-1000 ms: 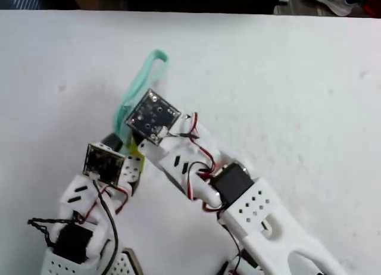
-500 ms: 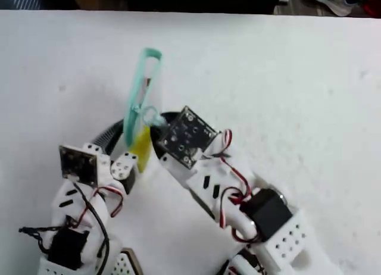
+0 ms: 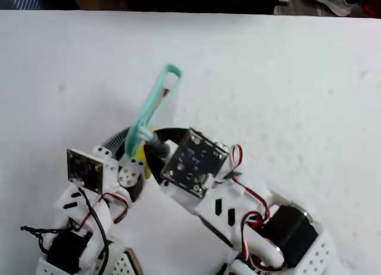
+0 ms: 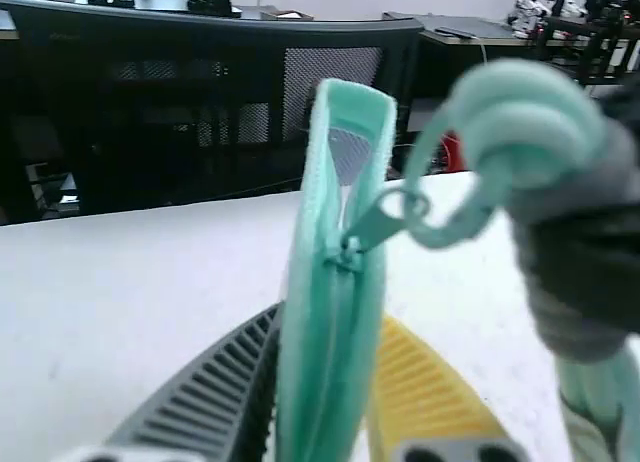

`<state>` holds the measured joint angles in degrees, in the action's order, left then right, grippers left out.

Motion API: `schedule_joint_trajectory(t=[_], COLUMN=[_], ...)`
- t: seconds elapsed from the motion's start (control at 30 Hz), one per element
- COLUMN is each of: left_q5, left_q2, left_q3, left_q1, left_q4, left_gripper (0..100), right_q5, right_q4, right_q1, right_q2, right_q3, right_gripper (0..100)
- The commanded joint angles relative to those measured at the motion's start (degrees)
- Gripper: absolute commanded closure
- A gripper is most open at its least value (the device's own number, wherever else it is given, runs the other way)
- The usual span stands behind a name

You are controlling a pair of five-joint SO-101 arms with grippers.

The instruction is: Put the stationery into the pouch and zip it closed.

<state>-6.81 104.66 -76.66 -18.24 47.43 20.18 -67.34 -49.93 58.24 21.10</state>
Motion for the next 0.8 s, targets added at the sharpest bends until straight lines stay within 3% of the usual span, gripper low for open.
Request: schedule_joint_trajectory(t=[0.0, 0.1, 0.17, 0.37, 0.77], left_q5=[-0.4, -0.4, -0.4, 1.8, 10.9], left_q2=[-0.2, -0.2, -0.2, -0.2, -0.1], left_q3=[3.3, 3.2, 3.2, 3.3, 8.6], left_q1=[-0.7, -0.7, -0.7, -1.1, -2.4], left_q4=[0.0, 0.0, 0.1, 1.0, 10.5], left_gripper=[90, 91, 98, 98, 98], right_q5=[0.1, 0.1, -0.4, -0.4, 0.0], right_q4=[-0.2, 0.2, 2.2, 8.1, 7.3], right_q1=[1.3, 4.3, 6.2, 8.0, 8.0], right_q2=[-2.5, -4.9, -6.4, -12.0, -11.6], right_q3=[-4.8, -6.6, -7.3, -7.3, -7.1], right_gripper=[98.1, 98.1, 98.1, 98.1, 98.1])
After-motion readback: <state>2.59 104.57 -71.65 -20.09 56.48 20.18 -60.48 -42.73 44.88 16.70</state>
